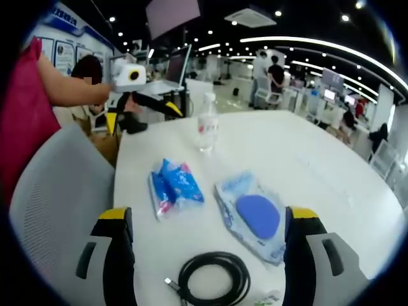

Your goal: Arrange the tabletop items into an orderly group along one side of the table until the central work area is clear of visible clutter.

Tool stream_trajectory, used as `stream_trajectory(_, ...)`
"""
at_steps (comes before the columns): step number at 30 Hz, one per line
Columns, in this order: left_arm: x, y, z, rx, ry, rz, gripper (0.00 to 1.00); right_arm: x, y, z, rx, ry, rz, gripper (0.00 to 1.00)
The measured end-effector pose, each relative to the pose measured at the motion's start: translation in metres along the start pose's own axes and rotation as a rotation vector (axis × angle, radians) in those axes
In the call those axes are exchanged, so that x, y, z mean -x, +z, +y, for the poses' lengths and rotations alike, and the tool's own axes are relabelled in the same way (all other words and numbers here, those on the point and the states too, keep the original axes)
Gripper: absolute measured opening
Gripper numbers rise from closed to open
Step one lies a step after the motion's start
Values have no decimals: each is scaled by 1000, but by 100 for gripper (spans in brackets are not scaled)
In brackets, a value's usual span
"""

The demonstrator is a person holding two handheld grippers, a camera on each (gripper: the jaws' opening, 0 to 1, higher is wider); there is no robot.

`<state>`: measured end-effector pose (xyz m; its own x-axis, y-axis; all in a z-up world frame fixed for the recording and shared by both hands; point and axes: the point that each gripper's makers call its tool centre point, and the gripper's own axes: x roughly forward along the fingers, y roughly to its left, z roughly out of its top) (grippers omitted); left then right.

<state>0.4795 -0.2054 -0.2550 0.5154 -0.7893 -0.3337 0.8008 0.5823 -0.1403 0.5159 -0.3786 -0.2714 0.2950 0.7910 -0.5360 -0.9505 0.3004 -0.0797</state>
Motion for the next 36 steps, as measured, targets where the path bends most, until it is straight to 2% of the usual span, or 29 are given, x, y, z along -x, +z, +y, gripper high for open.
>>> stream_trajectory(8,-15,1,-14,-10,-43,9,99,31,-16,0,-45,-61,-18,98)
stream_trajectory(23,-49,-3,-39,-18,-104,35,99,73,-46,4,-116,-154,-31,97)
stream_trajectory(30,-64,-3,-53,-8,-128,35,99,99,-73,-3,-167,-223,-24,96)
stream_trajectory(36,-73,-5,-63,-4,-142,42,99,113,-99,-9,-212,-264,-20,94)
